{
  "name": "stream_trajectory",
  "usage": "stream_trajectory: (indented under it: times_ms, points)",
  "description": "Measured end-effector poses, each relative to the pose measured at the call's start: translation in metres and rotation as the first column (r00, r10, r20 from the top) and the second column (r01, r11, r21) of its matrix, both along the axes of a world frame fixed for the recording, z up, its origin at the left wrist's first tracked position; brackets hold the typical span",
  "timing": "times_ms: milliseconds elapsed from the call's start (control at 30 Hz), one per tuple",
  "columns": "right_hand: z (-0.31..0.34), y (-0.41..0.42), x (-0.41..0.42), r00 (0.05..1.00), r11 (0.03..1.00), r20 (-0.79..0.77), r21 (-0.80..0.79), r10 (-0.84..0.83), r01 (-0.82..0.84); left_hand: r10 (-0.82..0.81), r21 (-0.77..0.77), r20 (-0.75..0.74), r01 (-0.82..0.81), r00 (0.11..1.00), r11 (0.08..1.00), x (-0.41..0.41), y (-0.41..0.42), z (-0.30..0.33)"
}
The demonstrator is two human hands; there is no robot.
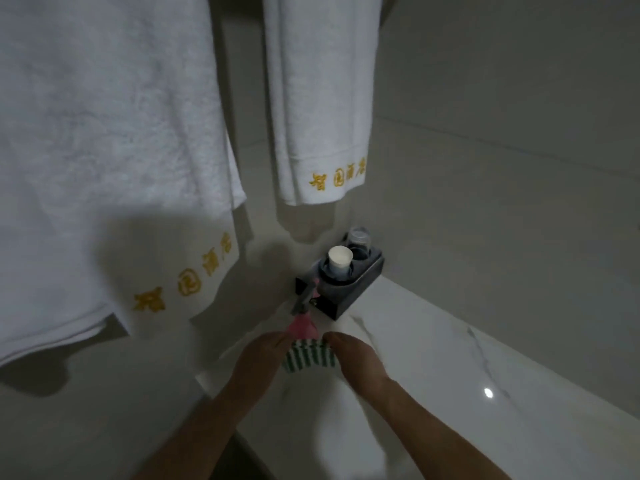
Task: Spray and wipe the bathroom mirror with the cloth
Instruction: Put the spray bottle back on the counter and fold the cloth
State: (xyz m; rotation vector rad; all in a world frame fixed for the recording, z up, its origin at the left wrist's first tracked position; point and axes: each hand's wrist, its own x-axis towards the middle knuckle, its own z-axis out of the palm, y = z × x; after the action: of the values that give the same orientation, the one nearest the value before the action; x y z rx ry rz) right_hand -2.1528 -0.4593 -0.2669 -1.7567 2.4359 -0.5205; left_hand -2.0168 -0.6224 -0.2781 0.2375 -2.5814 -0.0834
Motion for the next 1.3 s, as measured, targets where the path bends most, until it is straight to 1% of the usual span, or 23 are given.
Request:
stream_trajectory:
  times_ms: [100,133,200,233,300,367,467,600,667,733,767,833,867,900,967,1000,1033,1067,1100,1133,1200,1233,1300]
  points:
    - [-0.010,-0.011,0.003,0.993,0.989,-0.118,-0.147,0.010,-0.028,0.070,-0.022,0.022,-0.069,0.997,0.997,0.005,-0.004,-0.014]
    - [-0.021,-0.010,0.007,0.992,0.986,-0.125,-0.161,0.016,-0.036,0.074,-0.041,0.051,-0.072,0.996,0.997,0.009,-0.005,-0.025]
    - [-0.046,-0.007,0.019,0.991,0.990,-0.121,-0.121,0.056,-0.071,0.094,-0.083,0.178,-0.081,0.980,0.993,0.021,-0.002,-0.047]
    - [-0.061,-0.003,0.025,0.992,0.992,-0.107,-0.098,0.072,-0.083,0.081,-0.100,0.265,-0.057,0.961,0.993,0.030,0.000,-0.059]
    - [-0.082,0.004,0.042,0.995,0.995,0.002,-0.024,0.095,-0.095,0.035,-0.056,0.428,-0.012,0.903,0.998,0.046,0.004,-0.081]
    - [-0.097,0.012,0.055,0.993,0.995,0.075,0.016,0.096,-0.098,0.005,-0.010,0.481,0.000,0.877,1.000,0.058,0.009,-0.097]
    - [-0.112,0.019,0.060,0.990,0.996,0.139,0.073,0.036,-0.046,-0.002,0.045,0.543,-0.027,0.840,0.999,0.070,0.012,-0.105]
    - [-0.130,0.022,0.061,0.987,0.989,0.163,0.147,-0.014,-0.010,-0.005,0.100,0.571,-0.063,0.821,0.993,0.076,0.010,-0.107]
    - [-0.124,0.021,0.068,0.979,0.976,0.199,0.201,0.042,-0.083,-0.010,0.084,0.519,-0.039,0.855,0.996,0.076,0.008,-0.108]
    - [-0.122,0.021,0.073,0.981,0.958,0.171,0.252,0.091,-0.133,-0.024,0.111,0.486,-0.034,0.874,0.993,0.079,0.013,-0.109]
    - [-0.123,0.022,0.072,0.984,0.963,0.133,0.224,0.119,-0.147,-0.047,0.172,0.479,-0.041,0.876,0.984,0.082,0.015,-0.110]
    - [-0.114,0.024,0.069,0.992,0.983,0.057,0.136,0.112,-0.119,-0.065,0.248,0.479,-0.064,0.876,0.967,0.091,0.018,-0.111]
    - [-0.109,0.023,0.068,0.998,0.995,0.004,0.081,0.065,-0.065,-0.060,0.253,0.463,-0.067,0.884,0.965,0.095,0.018,-0.112]
    - [-0.106,0.020,0.066,0.999,0.998,-0.003,0.039,0.053,-0.053,-0.034,0.234,0.446,-0.080,0.895,0.969,0.098,0.019,-0.112]
    - [-0.095,0.014,0.059,0.997,0.997,0.006,-0.015,-0.071,0.071,0.015,0.257,0.462,-0.150,0.887,0.955,0.099,0.023,-0.106]
    - [-0.089,0.012,0.057,0.988,0.991,0.068,-0.004,-0.136,0.137,0.046,0.285,0.471,-0.202,0.881,0.937,0.098,0.024,-0.102]
    - [-0.088,0.009,0.053,0.981,0.987,0.113,0.007,-0.157,0.158,0.086,0.298,0.473,-0.251,0.877,0.921,0.096,0.026,-0.100]
    - [-0.087,0.006,0.050,0.977,0.983,0.111,0.018,-0.183,0.182,0.134,0.339,0.466,-0.316,0.875,0.886,0.095,0.029,-0.098]
    - [-0.089,0.005,0.049,0.975,0.978,0.100,0.077,-0.199,0.192,0.178,0.414,0.452,-0.382,0.874,0.826,0.094,0.031,-0.098]
    - [-0.092,0.004,0.046,0.965,0.966,0.110,0.121,-0.240,0.227,0.195,0.472,0.485,-0.443,0.853,0.763,0.090,0.031,-0.096]
    - [-0.099,-0.001,0.041,0.952,0.955,0.130,0.142,-0.279,0.260,0.201,0.474,0.518,-0.475,0.831,0.741,0.086,0.031,-0.097]
    - [-0.094,-0.003,0.043,0.965,0.960,0.099,0.167,-0.244,0.226,0.201,0.478,0.519,-0.478,0.830,0.737,0.083,0.031,-0.098]
    - [-0.088,-0.004,0.044,0.961,0.954,0.115,0.197,-0.252,0.226,0.207,0.483,0.522,-0.487,0.827,0.728,0.079,0.033,-0.102]
